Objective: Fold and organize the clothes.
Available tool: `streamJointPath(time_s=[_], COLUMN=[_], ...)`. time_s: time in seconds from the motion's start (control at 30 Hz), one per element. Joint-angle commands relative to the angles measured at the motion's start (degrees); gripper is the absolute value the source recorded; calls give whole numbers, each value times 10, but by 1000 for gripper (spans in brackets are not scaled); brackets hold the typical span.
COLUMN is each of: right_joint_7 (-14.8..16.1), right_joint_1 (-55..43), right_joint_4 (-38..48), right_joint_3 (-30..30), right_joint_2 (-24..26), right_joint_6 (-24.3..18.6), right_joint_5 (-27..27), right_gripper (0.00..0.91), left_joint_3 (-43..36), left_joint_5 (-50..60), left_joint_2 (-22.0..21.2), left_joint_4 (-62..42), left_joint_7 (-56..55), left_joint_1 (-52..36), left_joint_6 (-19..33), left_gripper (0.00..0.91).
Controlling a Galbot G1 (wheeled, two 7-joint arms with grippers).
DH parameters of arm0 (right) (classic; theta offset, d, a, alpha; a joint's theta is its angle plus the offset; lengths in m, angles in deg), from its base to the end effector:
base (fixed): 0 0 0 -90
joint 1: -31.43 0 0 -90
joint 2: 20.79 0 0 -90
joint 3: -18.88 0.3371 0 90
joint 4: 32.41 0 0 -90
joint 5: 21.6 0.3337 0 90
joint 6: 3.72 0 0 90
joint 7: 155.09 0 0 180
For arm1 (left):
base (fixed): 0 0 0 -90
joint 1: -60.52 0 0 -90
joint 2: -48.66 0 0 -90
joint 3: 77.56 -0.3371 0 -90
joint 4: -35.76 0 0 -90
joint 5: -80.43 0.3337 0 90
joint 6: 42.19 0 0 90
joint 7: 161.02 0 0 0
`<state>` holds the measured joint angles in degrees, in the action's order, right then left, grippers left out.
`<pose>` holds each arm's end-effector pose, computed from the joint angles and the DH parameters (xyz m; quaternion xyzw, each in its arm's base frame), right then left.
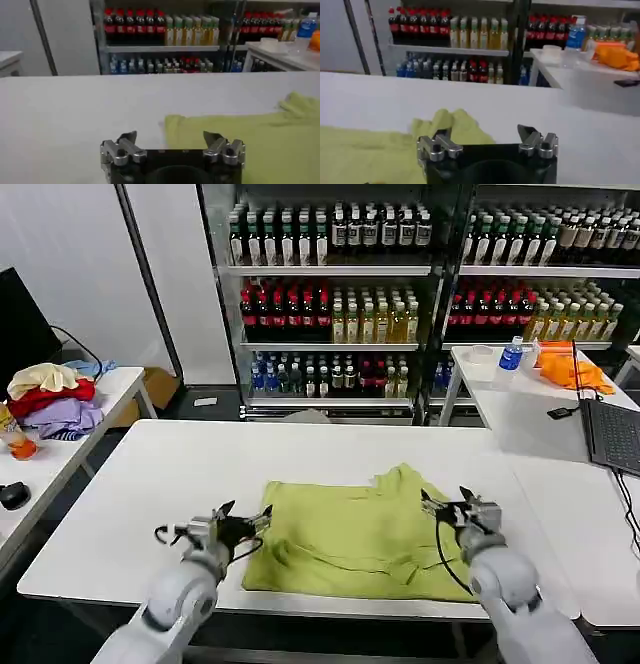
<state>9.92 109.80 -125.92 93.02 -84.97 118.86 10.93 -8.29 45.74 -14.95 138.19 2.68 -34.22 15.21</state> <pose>0.3793 -0.0560 -0.2534 0.0216 -0.9753 0.0220 0.2187 0.3276 0.0146 -0.2627 -0.0898 -0.9680 -0.0145 0.2340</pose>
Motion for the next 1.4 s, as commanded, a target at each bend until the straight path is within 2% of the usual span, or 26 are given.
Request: streamJointPath(time_s=[0.03, 0.3, 0.53, 0.6, 0.63, 0.67, 0.7, 0.73, 0.77, 0.8, 0.93, 1.4], right_joint_7=[1, 1, 6, 8, 8, 8, 7, 7, 6, 6, 5, 8], right_joint_1=[-160, -205, -205, -201, -199, -197, -194, -193, -191, -188, -180, -168], right_joint_4=[173, 263, 287, 289, 289, 288, 287, 285, 283, 280, 271, 249], right_joint_3=[-72, -82, -89, -91, -91, -92, -92, -92, -92, -92, -91, -90], right_joint_2=[-30, -63, -70, -71, -71, -72, -72, -72, -72, -72, -71, -66], right_joint_6=[4, 4, 5, 5, 5, 5, 5, 5, 5, 5, 4, -11], right_joint_5=[19, 55, 60, 61, 62, 63, 63, 63, 63, 63, 64, 62], right_gripper=[907, 907, 907, 907, 907, 907, 746, 242, 101, 10, 0, 0], left_joint_3=[-71, -72, -72, -72, -72, -72, -72, -73, -73, -73, -73, -72], left_joint_5=[-2, 6, 7, 7, 6, 6, 6, 6, 7, 7, 6, 1], left_joint_2=[-40, -52, -53, -54, -55, -55, -55, -55, -55, -55, -53, -48], left_joint_4=[-196, -214, -218, -219, -219, -219, -218, -217, -215, -214, -209, -196], left_joint_7=[15, 24, 24, 24, 24, 23, 24, 24, 24, 23, 24, 30], left_joint_1=[-171, -172, -170, -169, -169, -168, -167, -166, -165, -164, -159, -148], left_joint_6=[-1, 5, 5, 6, 6, 6, 6, 6, 6, 6, 5, 8], left_gripper=[907, 907, 887, 685, 504, 423, 222, 151, 121, 101, 30, 30])
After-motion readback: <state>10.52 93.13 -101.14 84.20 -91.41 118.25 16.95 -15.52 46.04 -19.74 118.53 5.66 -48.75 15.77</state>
